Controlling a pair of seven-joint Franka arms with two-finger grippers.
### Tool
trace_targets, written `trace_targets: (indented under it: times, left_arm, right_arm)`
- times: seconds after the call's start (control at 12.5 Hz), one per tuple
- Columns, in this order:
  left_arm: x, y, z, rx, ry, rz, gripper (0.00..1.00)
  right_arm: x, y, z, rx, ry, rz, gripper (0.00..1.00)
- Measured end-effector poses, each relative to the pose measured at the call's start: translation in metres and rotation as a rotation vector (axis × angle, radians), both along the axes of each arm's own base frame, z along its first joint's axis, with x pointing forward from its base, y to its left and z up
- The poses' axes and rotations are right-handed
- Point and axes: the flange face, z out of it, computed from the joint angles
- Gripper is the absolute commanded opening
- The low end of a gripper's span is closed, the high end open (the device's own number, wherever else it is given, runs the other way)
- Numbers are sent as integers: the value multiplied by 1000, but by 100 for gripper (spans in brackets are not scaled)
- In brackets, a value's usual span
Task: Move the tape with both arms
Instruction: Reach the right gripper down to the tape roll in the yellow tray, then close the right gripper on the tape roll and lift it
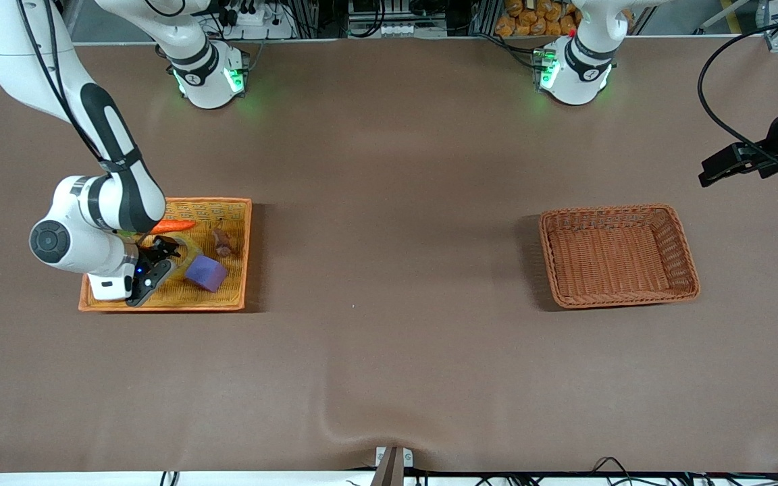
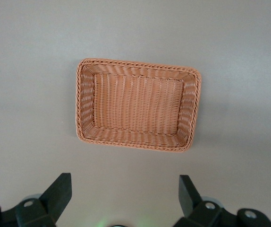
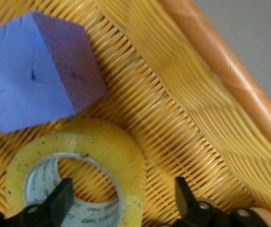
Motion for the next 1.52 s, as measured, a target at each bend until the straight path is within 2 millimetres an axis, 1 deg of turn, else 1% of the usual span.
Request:
trace_targets:
  times: [0.08, 0.24, 0.32, 0.56, 0.72, 0.8, 0.88, 1.04, 1.12, 1.2, 1.28, 1.36, 1.44, 1.52]
  left_arm:
    - [0, 0, 0, 0, 1, 0, 100]
    - [0, 0, -1, 0, 2, 0, 100]
    - [1, 0, -1, 0, 2, 0, 100]
    - [1, 0, -2, 0, 4, 0, 100]
    - [1, 0, -2, 0, 4, 0, 100]
    - [1, 0, -2, 0, 4, 0, 100]
    - [1, 0, -2, 0, 4, 0, 100]
    - [1, 0, -2, 0, 4, 0, 100]
    - [1, 0, -2, 0, 4, 0, 100]
    - [1, 0, -2, 0, 4, 0, 100]
    - [1, 0, -2, 0, 4, 0, 100]
    - [1, 0, -2, 0, 4, 1, 100]
    - [1, 0, -2, 0, 5, 1, 100]
    - [1, 0, -3, 0, 5, 1, 100]
  right_arm:
    - [-2, -2, -2, 2, 8, 5, 47]
    - [-6, -6, -5, 3, 18, 3, 11]
    - [-8, -6, -7, 4, 22, 2, 0]
    - [-7, -3, -5, 5, 21, 6, 0]
    - [-2, 6, 10, 10, 27, 19, 0]
    - [2, 9, 24, 12, 36, 23, 0]
    - [9, 11, 42, 16, 51, 26, 0]
    - [27, 17, 89, 23, 79, 38, 0]
    - [36, 29, 113, 23, 84, 46, 0]
    - [41, 50, 133, 16, 89, 35, 0]
    - [44, 79, 147, 6, 95, 15, 0]
    - [43, 116, 156, -5, 91, -17, 0]
    - [38, 159, 159, -8, 88, -61, 0]
    - [29, 203, 161, 6, 96, -115, 0]
